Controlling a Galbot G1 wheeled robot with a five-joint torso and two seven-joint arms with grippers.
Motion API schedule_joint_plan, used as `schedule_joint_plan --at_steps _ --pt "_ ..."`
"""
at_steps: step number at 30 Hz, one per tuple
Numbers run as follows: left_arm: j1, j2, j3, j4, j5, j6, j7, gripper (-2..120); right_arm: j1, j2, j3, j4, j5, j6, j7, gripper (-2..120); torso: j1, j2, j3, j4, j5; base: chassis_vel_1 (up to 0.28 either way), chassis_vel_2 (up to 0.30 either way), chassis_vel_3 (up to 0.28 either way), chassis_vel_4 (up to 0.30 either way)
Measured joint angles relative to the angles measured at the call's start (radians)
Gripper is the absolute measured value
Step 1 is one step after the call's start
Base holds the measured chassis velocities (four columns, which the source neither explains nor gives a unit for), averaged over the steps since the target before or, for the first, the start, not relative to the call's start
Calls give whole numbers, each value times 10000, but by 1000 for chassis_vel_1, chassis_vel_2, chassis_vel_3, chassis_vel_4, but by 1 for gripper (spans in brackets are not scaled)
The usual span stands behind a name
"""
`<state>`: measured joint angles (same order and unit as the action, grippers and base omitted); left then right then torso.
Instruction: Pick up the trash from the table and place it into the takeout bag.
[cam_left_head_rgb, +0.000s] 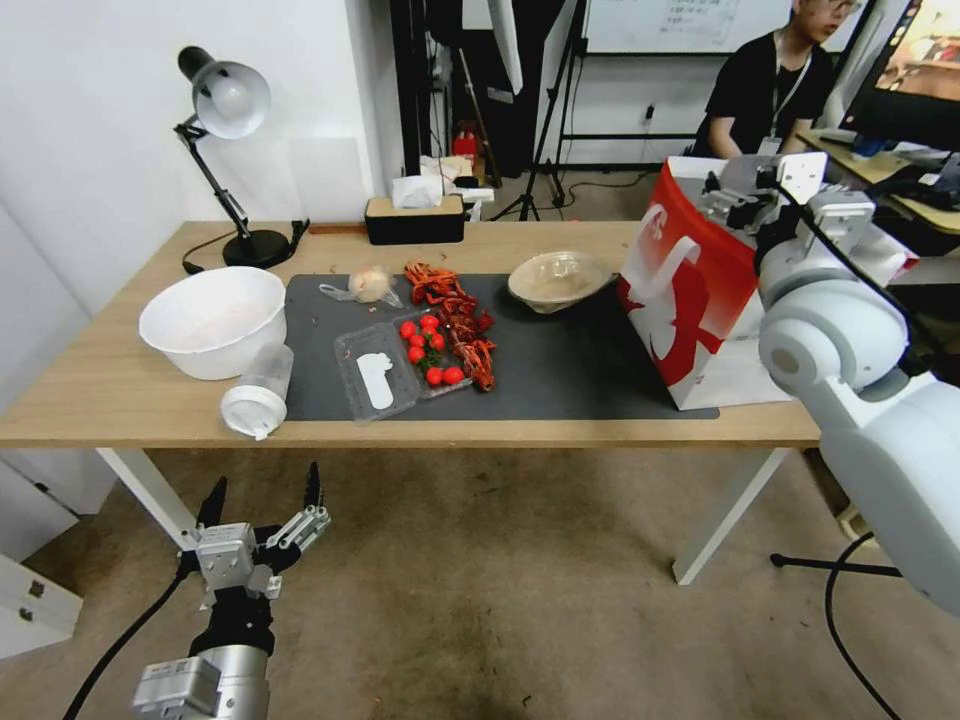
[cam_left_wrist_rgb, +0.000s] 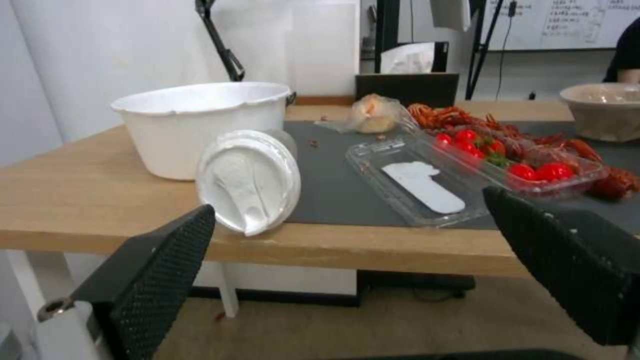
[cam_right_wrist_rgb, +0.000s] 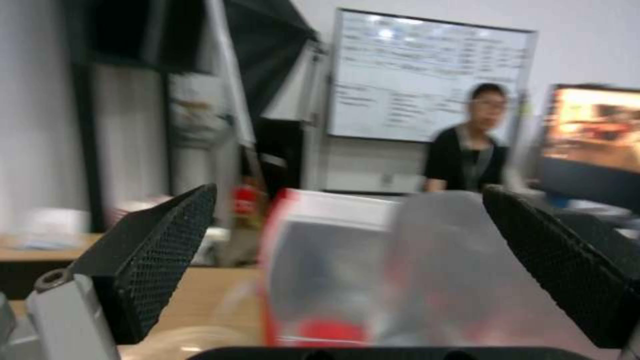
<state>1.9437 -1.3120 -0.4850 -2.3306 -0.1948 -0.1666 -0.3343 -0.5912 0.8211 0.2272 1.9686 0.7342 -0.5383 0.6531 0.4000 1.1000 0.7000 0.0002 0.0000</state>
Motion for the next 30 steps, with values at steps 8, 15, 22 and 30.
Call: schedule_joint_plan --at_steps 8,15,22,30 --pt "50 -50 0 -142 108 374 304 100 -1100 -225 520 1384 1237 1451 -1317 100 0 0 -1 -4 0 0 0 0 0" --pt "72 -85 25 -86 127 225 314 100 -3573 -558 888 3187 1301 2037 -2827 100 0 1 -2 0 -2 0 0 0 0" --pt "117 -130 40 21 128 7 298 100 -8667 1628 1667 3610 -2069 4208 -4296 100 -1 1 -2 -5 0 0 0 0 0" --pt "117 -58 105 38 126 -21 294 100 -10812 3201 1453 2165 -4496 6965 -4805 100 -1 1 -2 -4 -1 0 0 0 0"
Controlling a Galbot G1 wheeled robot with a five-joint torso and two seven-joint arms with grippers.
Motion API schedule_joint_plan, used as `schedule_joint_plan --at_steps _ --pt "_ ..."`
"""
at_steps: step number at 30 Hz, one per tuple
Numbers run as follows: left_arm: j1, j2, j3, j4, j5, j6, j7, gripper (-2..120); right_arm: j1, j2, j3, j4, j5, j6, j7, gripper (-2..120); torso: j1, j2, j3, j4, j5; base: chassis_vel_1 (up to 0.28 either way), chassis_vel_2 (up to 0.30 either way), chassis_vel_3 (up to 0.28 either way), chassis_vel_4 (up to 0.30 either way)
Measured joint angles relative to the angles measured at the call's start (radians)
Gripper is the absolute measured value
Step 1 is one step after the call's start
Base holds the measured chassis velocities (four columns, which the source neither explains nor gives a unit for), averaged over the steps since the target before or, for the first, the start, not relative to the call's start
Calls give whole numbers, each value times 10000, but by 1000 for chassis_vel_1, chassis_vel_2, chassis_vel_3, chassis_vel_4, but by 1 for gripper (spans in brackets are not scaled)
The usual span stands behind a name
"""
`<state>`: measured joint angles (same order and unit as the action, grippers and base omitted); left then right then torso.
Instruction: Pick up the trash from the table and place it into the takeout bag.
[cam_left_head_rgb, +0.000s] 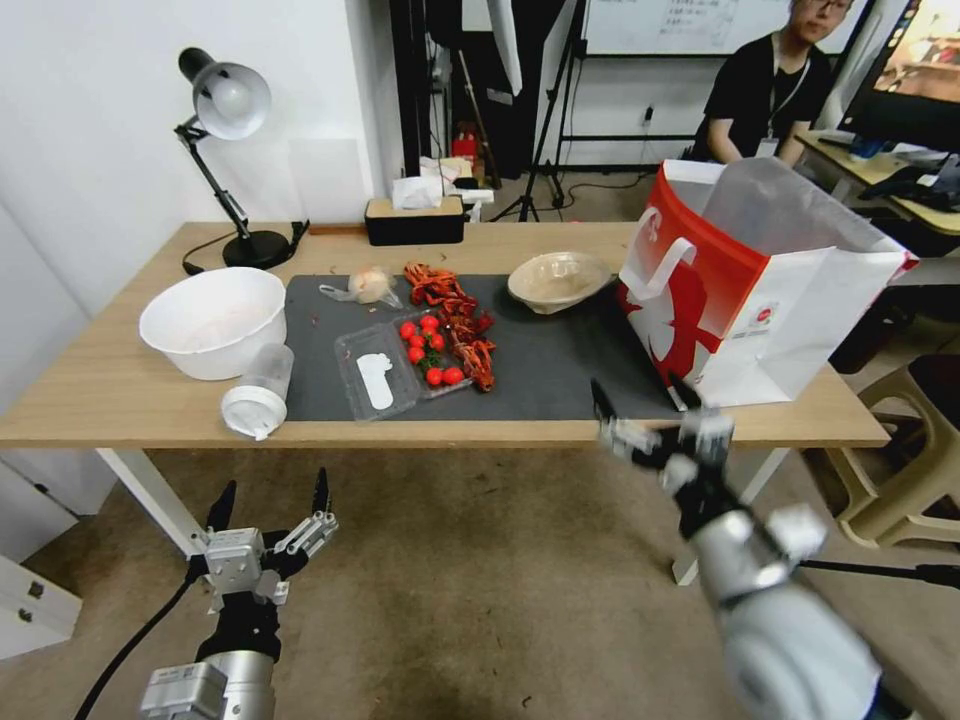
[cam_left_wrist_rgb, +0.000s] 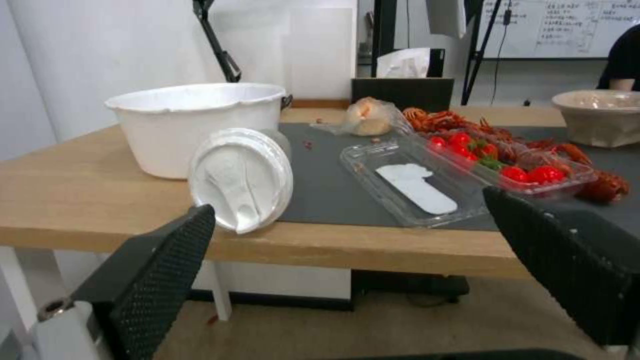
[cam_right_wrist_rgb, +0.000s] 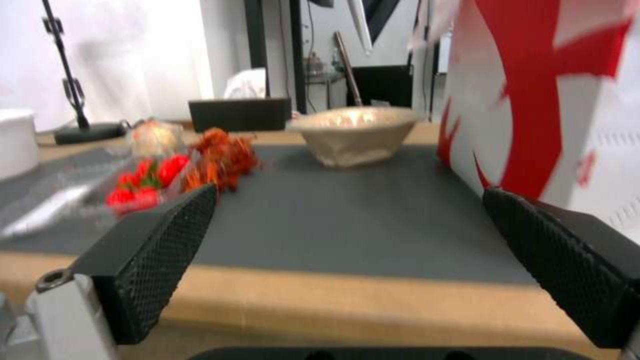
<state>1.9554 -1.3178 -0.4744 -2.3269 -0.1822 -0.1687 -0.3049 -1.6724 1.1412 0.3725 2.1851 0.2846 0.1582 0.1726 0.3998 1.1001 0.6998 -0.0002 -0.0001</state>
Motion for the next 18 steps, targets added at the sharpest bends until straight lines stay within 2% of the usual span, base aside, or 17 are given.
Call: schedule_joint_plan --at_steps 3,10,14,17,18 --pt "38 45 -4 -28 -5 0 -2 100 -186 56 13 18 -137 -15 23 100 0 0 0 1 -1 0 0 0 0" --pt "163 7 42 -29 61 -95 -5 100 485 -346 -248 302 365 -913 331 100 0 0 1 2 -1 0 0 0 0" --pt "180 -1 29 -22 70 -117 -10 100 1559 -548 -729 68 1024 -1554 450 100 0 -2 2 3 2 0 0 0 0" --pt "177 0 -40 -41 71 -107 -14 100 3467 -627 -1487 -711 1847 -2540 624 100 0 -1 3 1 2 0 0 0 0" --pt "177 0 -40 -41 71 -107 -14 100 3467 -627 -1487 -711 1847 -2540 624 100 0 -1 3 1 2 0 0 0 0"
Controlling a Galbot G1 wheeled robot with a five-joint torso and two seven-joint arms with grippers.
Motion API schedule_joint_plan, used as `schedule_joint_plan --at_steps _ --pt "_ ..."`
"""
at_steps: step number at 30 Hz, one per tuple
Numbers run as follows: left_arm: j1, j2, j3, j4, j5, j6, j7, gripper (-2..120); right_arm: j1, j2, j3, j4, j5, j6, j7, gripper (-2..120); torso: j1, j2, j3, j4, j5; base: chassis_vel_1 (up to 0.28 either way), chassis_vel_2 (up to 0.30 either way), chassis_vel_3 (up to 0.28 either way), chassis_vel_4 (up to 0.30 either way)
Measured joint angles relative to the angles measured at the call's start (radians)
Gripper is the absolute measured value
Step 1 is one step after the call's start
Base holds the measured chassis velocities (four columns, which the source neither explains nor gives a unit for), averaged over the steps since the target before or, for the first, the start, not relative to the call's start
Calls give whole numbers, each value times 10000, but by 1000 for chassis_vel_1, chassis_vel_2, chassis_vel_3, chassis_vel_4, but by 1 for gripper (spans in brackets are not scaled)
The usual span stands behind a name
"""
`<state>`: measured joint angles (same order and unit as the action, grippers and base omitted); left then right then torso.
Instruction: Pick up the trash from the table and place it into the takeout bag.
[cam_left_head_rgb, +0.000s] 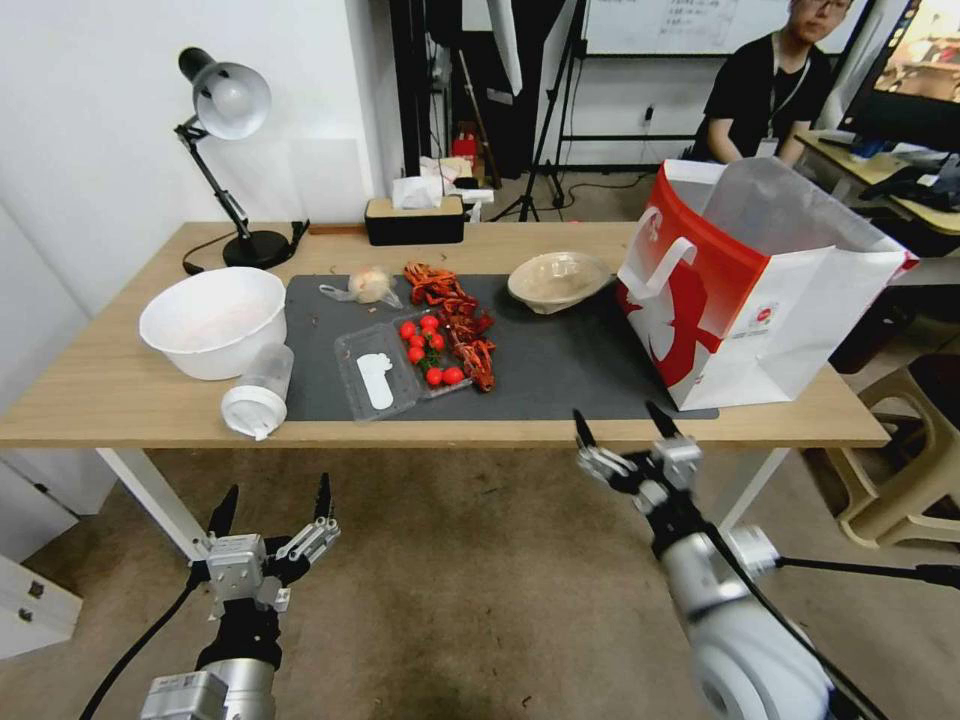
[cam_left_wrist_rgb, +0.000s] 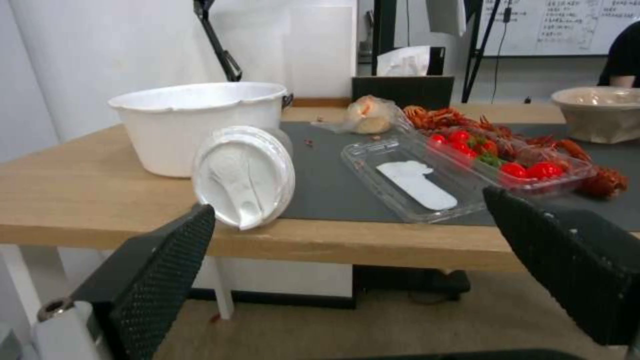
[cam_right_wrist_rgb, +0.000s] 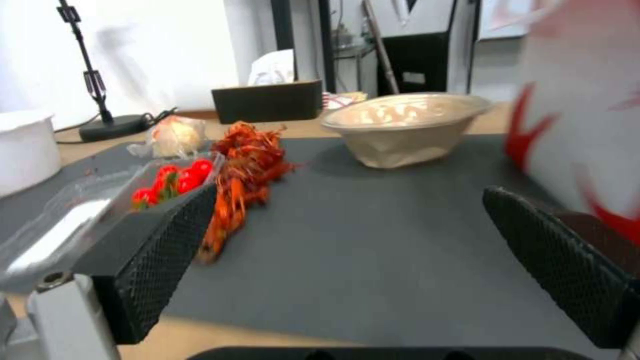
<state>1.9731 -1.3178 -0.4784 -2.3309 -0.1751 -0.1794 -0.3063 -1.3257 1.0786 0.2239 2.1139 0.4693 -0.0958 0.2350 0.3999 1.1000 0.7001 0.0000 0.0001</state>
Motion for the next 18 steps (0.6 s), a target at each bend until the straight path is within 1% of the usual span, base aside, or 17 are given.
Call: schedule_joint_plan --at_steps 1,3,4,5,6,7,8,9,10,11,12,13,14,15,17,18 --pt "-4 -15 -13 1 2 10 -4 100 907 116 -428 -349 509 -423 474 100 1 -1 0 1 0 0 0 0 0" --pt "-6 -47 -22 6 19 24 -8 100 2056 397 -980 -748 1243 -859 1273 100 3 -1 0 4 -4 0 0 0 0" --pt "-9 -79 -26 6 36 33 -12 100 2777 678 -1394 -1019 1770 -1057 1958 100 4 -2 1 5 -2 0 0 0 0" --pt "-9 -79 -26 6 36 33 -12 100 2777 678 -1394 -1019 1770 -1057 1958 100 4 -2 1 5 -2 0 0 0 0" --pt "-13 -117 -31 -3 50 44 -14 100 3354 986 -1750 -1205 2307 -1183 2655 100 4 -1 1 3 -3 0 0 0 0" --pt "-14 -141 -33 -11 57 57 -16 100 3663 1211 -1930 -1314 2622 -1220 3140 100 4 -1 1 0 -6 0 0 0 0" --pt "-14 -141 -33 -11 57 57 -16 100 3663 1211 -1930 -1314 2622 -1220 3140 100 4 -1 1 0 -6 0 0 0 0" --pt "-27 -172 -33 -16 69 70 -16 100 4259 1727 -2206 -1598 3422 -1202 4357 100 3 -1 0 0 -1 0 0 0 0" --pt "-37 -182 -34 -16 73 72 -18 100 4472 1935 -2268 -1700 3800 -1154 4767 100 3 -1 1 1 -3 0 0 0 0" --pt "-37 -182 -34 -16 73 72 -18 100 4472 1935 -2268 -1700 3800 -1154 4767 100 3 -1 1 1 -3 0 0 0 0" --pt "-66 -198 -34 -12 86 79 -20 100 5009 2480 -2283 -2048 4760 -983 5573 100 3 -1 1 2 -4 0 0 0 0" --pt "-75 -207 -34 -13 89 91 -19 100 5321 2814 -2278 -2316 5184 -820 5905 100 4 -1 1 2 -4 0 0 0 0" --pt "-78 -212 -35 -12 90 101 -21 100 5520 3024 -2258 -2512 5399 -733 6084 100 4 -1 1 2 -4 0 0 0 0" --pt "-78 -212 -35 -12 90 101 -21 100 5520 3024 -2258 -2512 5399 -733 6084 100 4 -1 1 2 -4 0 0 0 0" --pt "-79 -210 -48 -18 90 112 -22 100 6272 3547 -2000 -3268 6277 -498 6559 100 3 -1 0 -2 -6 0 0 0 0" --pt "-79 -206 -52 -18 90 113 -23 100 6390 3614 -1952 -3402 6441 -471 6646 100 2 -1 0 -2 -3 0 0 0 0"
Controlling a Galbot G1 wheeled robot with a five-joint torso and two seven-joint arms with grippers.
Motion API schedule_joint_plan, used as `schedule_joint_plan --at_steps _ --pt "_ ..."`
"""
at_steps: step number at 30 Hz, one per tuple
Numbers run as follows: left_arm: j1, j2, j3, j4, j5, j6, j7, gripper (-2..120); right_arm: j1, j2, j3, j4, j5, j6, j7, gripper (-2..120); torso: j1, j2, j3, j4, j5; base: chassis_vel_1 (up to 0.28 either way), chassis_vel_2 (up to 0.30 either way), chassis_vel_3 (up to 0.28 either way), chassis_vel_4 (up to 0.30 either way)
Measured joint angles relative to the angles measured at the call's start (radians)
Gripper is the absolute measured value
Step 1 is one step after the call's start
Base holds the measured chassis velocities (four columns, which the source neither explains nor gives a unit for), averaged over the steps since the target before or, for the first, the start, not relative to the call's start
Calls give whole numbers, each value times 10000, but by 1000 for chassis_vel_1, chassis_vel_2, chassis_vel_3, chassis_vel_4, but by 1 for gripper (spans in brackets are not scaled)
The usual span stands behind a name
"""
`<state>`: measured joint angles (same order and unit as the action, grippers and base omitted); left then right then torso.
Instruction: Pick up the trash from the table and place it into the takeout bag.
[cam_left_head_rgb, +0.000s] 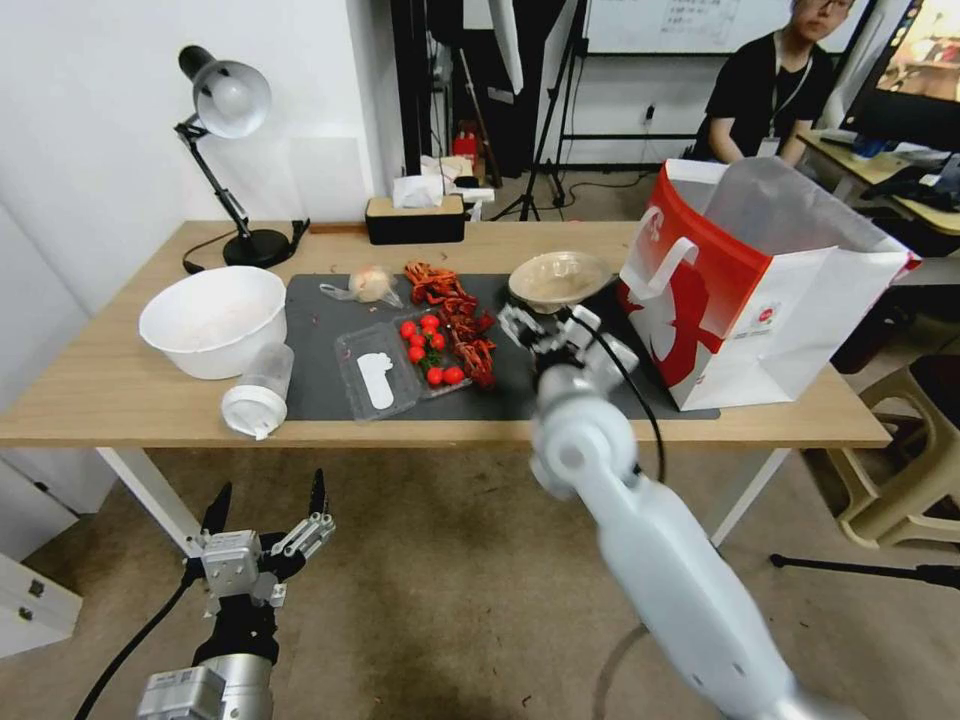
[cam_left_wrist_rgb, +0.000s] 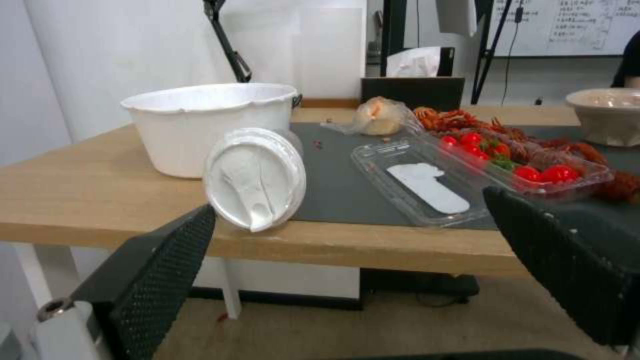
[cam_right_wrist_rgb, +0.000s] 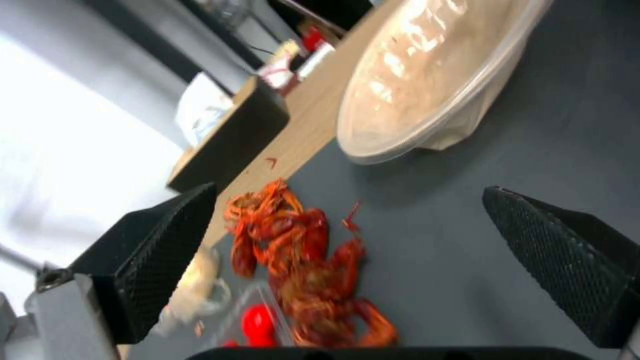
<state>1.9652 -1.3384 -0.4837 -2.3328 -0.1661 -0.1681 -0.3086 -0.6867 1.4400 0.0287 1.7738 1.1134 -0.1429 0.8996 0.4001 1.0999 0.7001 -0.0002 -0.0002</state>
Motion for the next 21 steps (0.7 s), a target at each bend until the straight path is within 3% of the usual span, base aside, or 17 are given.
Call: schedule_joint_plan --at_steps 11,21 --pt "59 34 -12 41 -37 -87 -40 100 1732 571 633 -2272 2137 20 1390 100 0 -1 0 1 1 0 0 0 0" --pt "126 -20 58 19 -8 -87 -40 100 2022 739 844 -2966 2421 -114 1300 100 -1 0 -1 0 2 0 0 0 0"
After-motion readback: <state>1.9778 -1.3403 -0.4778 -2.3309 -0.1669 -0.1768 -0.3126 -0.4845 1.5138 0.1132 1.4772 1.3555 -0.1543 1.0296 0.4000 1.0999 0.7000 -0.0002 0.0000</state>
